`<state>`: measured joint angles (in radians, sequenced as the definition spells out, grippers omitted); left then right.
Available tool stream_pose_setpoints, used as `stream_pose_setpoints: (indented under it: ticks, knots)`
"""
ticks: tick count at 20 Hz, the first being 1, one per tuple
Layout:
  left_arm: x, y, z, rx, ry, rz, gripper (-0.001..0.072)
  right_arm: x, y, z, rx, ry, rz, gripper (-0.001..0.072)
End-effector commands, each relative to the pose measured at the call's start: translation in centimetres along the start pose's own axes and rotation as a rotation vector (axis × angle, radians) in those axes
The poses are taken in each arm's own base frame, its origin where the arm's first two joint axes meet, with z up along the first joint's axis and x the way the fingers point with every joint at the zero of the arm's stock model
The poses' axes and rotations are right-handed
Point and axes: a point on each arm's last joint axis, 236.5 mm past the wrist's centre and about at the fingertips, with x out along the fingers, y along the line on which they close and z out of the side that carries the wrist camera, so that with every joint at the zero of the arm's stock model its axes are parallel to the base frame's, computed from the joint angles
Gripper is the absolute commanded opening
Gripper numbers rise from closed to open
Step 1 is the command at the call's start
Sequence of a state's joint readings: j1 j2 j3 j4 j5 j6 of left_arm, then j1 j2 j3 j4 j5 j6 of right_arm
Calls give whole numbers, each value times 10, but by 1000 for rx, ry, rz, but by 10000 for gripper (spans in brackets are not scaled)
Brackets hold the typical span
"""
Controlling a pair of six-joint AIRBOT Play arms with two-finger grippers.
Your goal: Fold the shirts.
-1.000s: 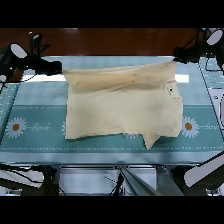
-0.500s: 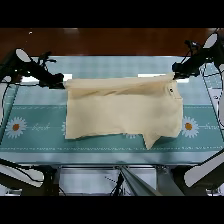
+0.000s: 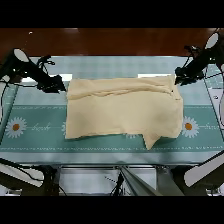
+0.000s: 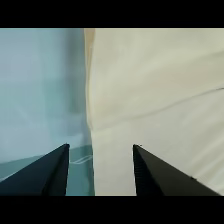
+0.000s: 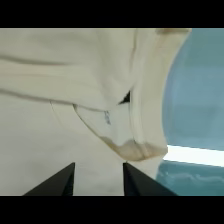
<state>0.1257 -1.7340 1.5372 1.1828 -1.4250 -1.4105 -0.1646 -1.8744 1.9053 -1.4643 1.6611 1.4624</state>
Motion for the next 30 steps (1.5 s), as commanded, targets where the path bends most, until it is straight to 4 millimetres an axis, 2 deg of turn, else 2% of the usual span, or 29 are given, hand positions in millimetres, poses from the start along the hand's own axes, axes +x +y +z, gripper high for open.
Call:
stream_pose_setpoints:
  ticks: [1,3,5,6,8,9,10,11,12,14,18,21,23,24,26,28,30]
  knots:
    - [-31,11,-31,-37,72,-16,488,-30,-34,-40,61,92,-85,412]
    - [-43,20,-53,-59,69,-22,488,-50,-55,-56,116,52,-85,412]
    - [-38,28,-83,-78,70,-29,488,-50,-75,-85,181,48,-51,501]
    - [-29,32,-104,-103,80,-36,488,-43,-77,-100,206,46,3,525]
    - [-5,27,-146,-125,133,-104,503,-22,-64,-123,254,30,174,547]
    - [5,22,-163,-142,161,-144,576,-11,-60,-134,278,22,228,547]
    - [16,17,-179,-161,194,-173,614,0,-58,-142,296,11,251,547]
    - [25,12,-190,-166,217,-200,614,10,-57,-149,297,-5,258,547]
    - [33,9,-196,-181,224,-222,614,17,-56,-154,294,-18,253,546]
    - [44,2,-196,-212,196,-261,614,24,-51,-156,288,-51,256,538]
    - [63,-8,-199,-201,199,-260,613,20,-42,-149,289,-99,294,538]
    - [79,-29,-203,-194,227,-293,613,17,-35,-144,291,-114,328,538]
    - [90,-46,-195,-213,200,-323,601,15,-31,-142,293,-122,345,538]
    - [94,-51,-191,-234,189,-320,540,14,-30,-142,293,-121,350,538]
    - [97,-54,-187,-235,175,-310,10,13,-30,-144,285,-118,346,538]
    - [95,-52,-187,-246,175,-315,17,15,-35,-153,269,-108,307,539]
    - [91,-49,-187,-255,174,-325,17,30,-42,-174,273,-71,258,538]
